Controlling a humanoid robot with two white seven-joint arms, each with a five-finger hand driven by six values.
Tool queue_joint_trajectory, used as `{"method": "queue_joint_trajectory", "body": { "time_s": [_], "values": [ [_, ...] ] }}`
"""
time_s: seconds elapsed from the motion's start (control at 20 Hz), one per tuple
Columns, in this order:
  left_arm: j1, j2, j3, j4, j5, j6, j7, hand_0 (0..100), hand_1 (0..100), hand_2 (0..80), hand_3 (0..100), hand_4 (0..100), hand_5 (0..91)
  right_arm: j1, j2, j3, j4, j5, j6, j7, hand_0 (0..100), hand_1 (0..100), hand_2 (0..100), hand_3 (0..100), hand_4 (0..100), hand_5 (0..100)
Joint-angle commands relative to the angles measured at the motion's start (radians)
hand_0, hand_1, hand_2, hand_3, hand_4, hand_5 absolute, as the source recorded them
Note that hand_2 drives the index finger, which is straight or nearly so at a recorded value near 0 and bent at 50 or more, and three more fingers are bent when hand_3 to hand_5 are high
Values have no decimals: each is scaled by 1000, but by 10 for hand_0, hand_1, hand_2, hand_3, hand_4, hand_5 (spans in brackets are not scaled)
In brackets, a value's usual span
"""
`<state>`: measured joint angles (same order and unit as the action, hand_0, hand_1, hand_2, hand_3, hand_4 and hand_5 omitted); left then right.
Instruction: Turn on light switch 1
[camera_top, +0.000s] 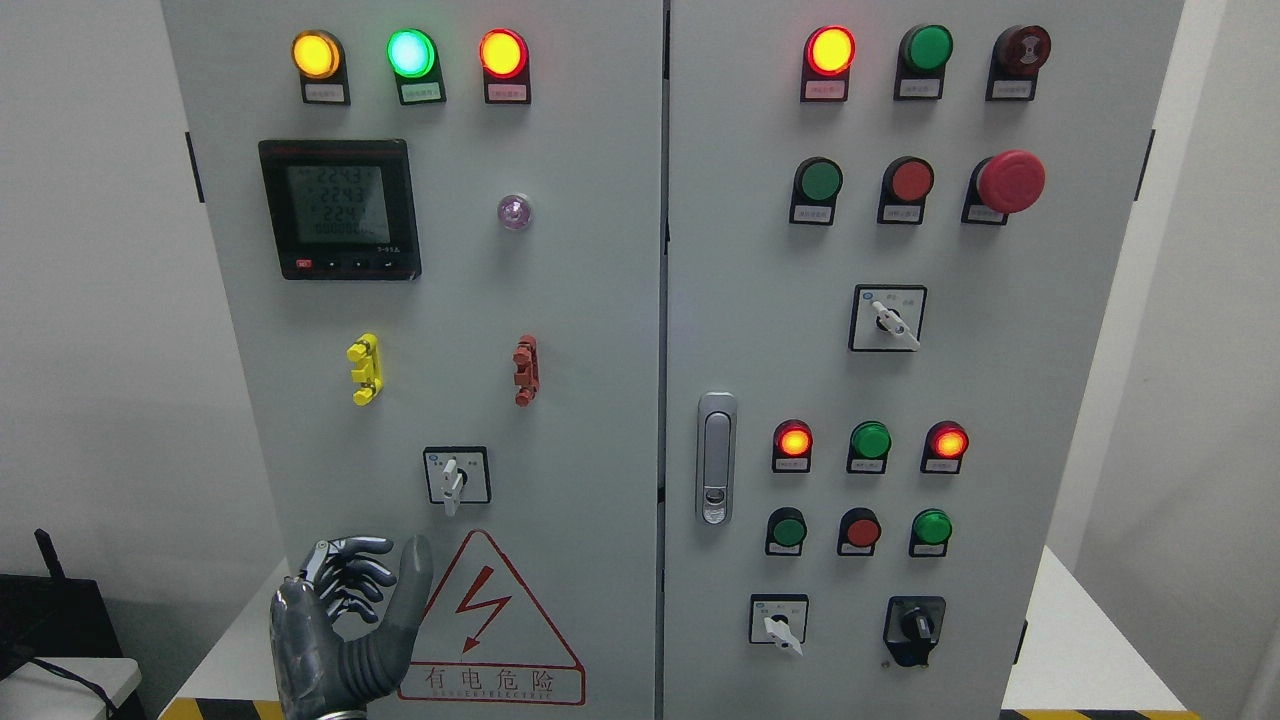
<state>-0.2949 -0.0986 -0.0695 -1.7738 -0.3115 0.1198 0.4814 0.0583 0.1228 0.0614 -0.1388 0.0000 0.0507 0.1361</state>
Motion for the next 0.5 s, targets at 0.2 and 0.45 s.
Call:
{"method": "queue_joint_trajectory", "body": {
  "time_s": [0.2, 0.45],
  "values": [
    [-32, -6, -41, -1, -1, 20, 6, 170, 495, 524, 750, 824, 814, 0, 0, 0, -1, -18, 0, 0, 120, 389, 0, 0, 0, 0],
    [-41, -7, -42, -1, -1, 52, 6, 180, 481, 523, 749, 824, 812, 0, 0, 0, 1, -18, 0, 2, 120, 389, 0, 0, 0, 0]
  ]
}}
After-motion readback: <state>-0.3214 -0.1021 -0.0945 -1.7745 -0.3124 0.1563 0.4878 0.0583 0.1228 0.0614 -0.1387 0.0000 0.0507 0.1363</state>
